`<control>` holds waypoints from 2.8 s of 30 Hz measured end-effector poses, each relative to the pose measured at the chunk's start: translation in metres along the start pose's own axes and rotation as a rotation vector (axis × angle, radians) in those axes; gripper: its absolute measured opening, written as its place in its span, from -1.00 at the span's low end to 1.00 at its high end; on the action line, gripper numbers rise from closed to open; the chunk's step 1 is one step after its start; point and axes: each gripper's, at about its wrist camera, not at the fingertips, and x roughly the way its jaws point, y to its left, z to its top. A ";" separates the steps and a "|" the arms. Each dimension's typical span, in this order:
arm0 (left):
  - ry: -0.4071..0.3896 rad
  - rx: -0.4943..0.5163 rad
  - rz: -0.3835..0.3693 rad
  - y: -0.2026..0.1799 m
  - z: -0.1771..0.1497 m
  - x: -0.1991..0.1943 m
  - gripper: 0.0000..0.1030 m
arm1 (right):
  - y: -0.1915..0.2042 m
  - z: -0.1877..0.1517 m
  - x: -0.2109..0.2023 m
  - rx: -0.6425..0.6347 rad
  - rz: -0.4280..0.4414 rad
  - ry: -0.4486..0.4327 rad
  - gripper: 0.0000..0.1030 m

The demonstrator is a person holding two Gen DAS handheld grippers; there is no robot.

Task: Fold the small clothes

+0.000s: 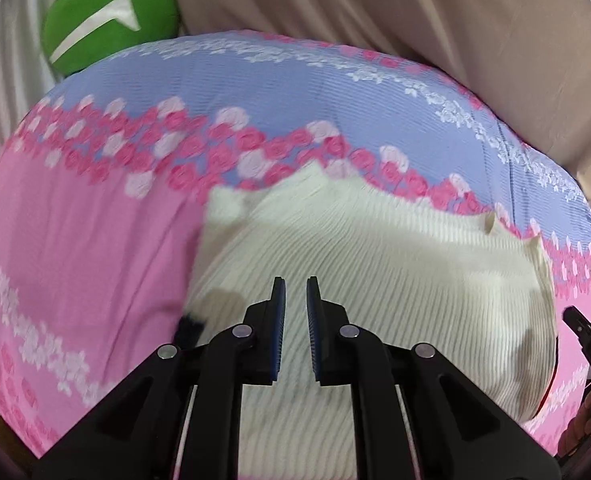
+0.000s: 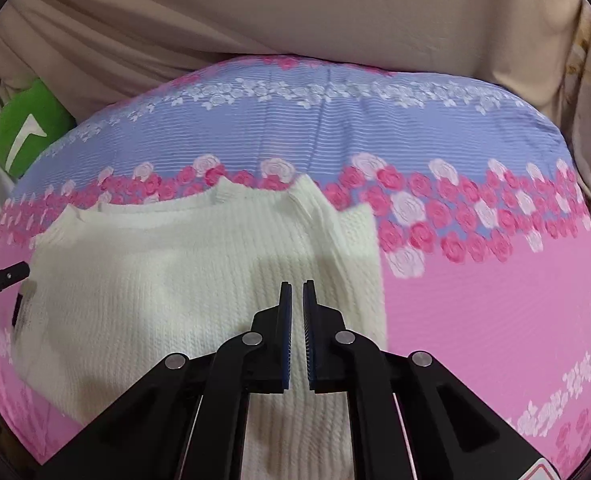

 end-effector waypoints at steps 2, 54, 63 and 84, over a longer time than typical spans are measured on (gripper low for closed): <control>0.027 0.017 0.026 -0.007 0.010 0.026 -0.78 | 0.005 0.009 0.025 -0.028 -0.016 0.026 -0.88; 0.022 -0.023 0.078 0.048 -0.058 -0.075 -0.85 | 0.111 -0.086 -0.041 -0.161 0.124 0.052 -0.73; -0.026 -0.057 0.067 0.056 -0.010 -0.054 -0.38 | 0.134 -0.064 -0.019 -0.156 0.142 0.063 -0.73; 0.182 -0.214 0.005 0.078 -0.053 0.046 0.27 | 0.165 -0.085 0.029 -0.250 0.131 0.142 -0.74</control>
